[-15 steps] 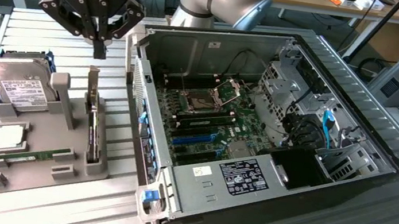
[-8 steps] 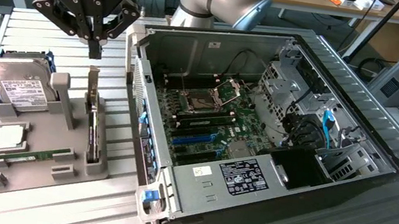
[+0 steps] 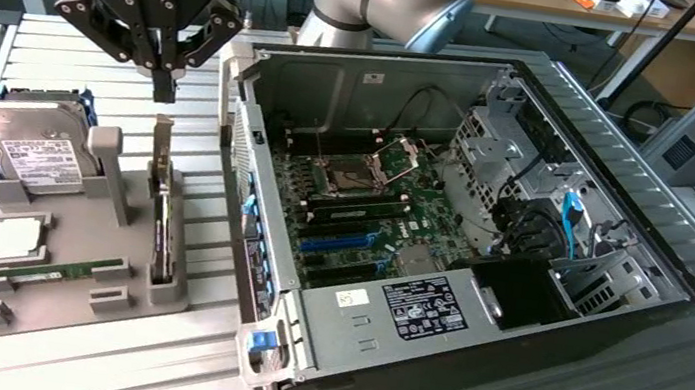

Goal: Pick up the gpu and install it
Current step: 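Reach for the gpu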

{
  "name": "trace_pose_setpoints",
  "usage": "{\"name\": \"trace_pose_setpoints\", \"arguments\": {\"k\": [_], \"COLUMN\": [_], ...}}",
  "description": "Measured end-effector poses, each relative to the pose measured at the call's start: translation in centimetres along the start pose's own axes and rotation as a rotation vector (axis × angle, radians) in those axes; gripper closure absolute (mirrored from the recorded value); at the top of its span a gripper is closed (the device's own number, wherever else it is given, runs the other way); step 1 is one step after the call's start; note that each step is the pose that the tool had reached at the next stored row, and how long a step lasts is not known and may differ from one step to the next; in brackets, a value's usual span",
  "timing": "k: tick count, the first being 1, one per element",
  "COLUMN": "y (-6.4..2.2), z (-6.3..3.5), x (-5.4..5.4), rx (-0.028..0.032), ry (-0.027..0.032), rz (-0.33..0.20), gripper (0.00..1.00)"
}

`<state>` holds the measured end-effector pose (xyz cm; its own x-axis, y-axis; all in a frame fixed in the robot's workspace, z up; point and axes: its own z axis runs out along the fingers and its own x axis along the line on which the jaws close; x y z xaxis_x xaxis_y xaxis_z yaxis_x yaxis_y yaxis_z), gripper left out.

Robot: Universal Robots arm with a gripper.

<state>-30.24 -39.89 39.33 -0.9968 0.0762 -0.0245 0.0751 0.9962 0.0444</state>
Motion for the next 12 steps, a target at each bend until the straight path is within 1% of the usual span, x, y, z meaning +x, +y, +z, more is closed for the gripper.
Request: {"name": "trace_pose_setpoints", "arguments": {"k": [5,10,12], "y": [0.00,-0.04,-0.04], "z": [0.00,-0.01,-0.01], "x": [0.05,0.47,0.48], "rx": [0.0001,0.0001,0.0000], "ry": [0.0000,0.0000,0.0000], "rz": [0.000,0.000,0.000], "gripper": [0.89,0.89,0.89]}}
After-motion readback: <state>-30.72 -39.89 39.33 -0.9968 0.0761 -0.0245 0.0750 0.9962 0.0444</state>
